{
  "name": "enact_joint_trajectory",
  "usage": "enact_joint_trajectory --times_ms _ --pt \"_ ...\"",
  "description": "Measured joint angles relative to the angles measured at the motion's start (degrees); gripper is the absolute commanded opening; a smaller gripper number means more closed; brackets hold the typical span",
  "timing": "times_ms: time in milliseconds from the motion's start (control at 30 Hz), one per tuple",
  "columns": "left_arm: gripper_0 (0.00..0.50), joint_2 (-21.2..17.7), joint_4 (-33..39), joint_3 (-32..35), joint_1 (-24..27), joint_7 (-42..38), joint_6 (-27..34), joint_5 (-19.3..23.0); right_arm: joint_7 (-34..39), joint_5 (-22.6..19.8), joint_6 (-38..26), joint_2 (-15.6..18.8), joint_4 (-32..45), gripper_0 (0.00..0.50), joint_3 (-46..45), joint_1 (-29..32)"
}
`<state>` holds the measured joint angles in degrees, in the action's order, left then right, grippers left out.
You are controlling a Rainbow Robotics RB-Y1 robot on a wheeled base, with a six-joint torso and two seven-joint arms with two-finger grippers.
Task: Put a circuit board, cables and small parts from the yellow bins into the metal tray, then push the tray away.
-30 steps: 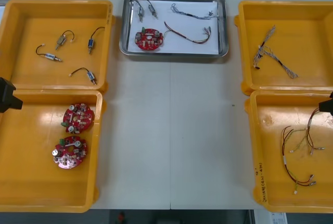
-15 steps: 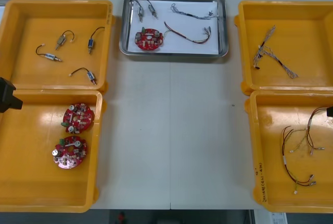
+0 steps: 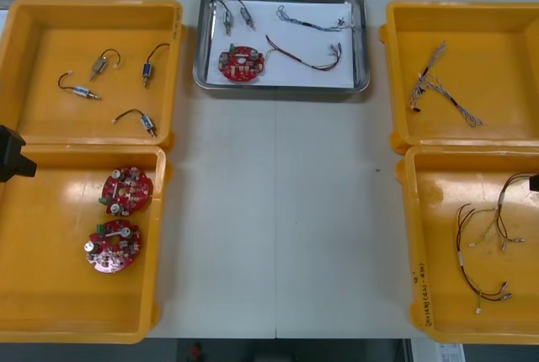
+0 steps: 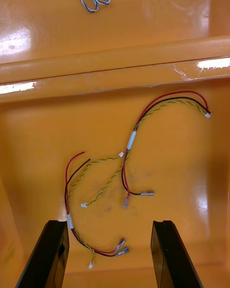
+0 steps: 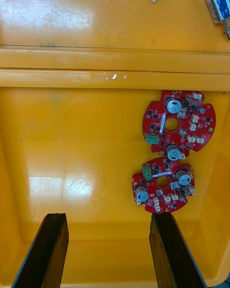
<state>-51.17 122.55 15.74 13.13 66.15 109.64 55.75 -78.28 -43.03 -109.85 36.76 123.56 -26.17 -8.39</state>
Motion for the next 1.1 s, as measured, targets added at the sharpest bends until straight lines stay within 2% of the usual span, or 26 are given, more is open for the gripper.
enact_joint_trajectory --times_ms 1100 --pt "0.500 0.00 0.00 0.00 0.00 0.00 0.00 0.00 0.00 0.00 0.00 0.01 0.00 0.500 0.00 0.00"
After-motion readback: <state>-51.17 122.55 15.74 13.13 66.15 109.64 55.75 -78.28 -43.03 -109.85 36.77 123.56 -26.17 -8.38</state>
